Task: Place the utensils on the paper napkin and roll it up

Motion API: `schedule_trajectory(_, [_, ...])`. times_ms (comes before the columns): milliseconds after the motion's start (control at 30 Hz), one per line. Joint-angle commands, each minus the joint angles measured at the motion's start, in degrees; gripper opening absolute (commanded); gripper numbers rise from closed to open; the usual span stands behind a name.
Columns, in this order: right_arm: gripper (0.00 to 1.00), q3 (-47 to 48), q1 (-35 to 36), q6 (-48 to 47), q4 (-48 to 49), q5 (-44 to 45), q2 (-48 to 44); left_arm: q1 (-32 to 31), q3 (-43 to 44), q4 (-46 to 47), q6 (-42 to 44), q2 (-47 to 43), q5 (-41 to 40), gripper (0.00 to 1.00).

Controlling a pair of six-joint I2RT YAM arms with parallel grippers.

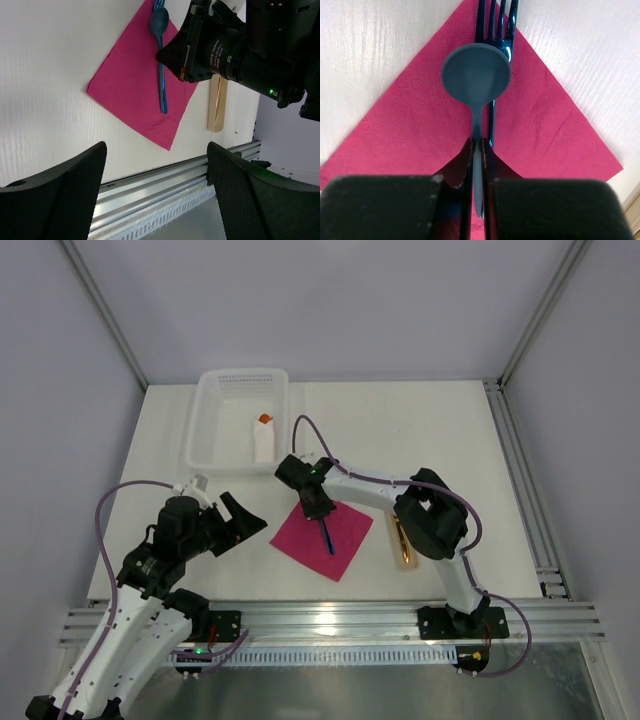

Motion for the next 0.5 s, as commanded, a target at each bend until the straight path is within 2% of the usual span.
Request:
schedule_trajectory(0, [0.04, -0.1, -0.28, -0.31, 1.0, 1.57, 0.21, 0.27, 0.58, 0.1, 1.27, -0.11, 0.86, 0.83])
schedule_trajectory(100, [0.07, -0.1, -0.28, -0.22, 1.09, 1.48, 0.21, 0.27, 0.67, 0.1, 1.27, -0.19, 0.77, 0.83])
schedule_trajectory(233, [0.16, -0.1, -0.28, -0.22, 1.09, 1.66, -0.32, 0.27, 0.58, 0.1, 1.27, -0.28, 0.77, 0.83])
schedule_trajectory(467, [0.2, 0.25, -0.28, 0.04, 0.65, 2.45, -1.46, 0.27, 0.4, 0.01, 1.18, -0.28, 0.86, 0.83])
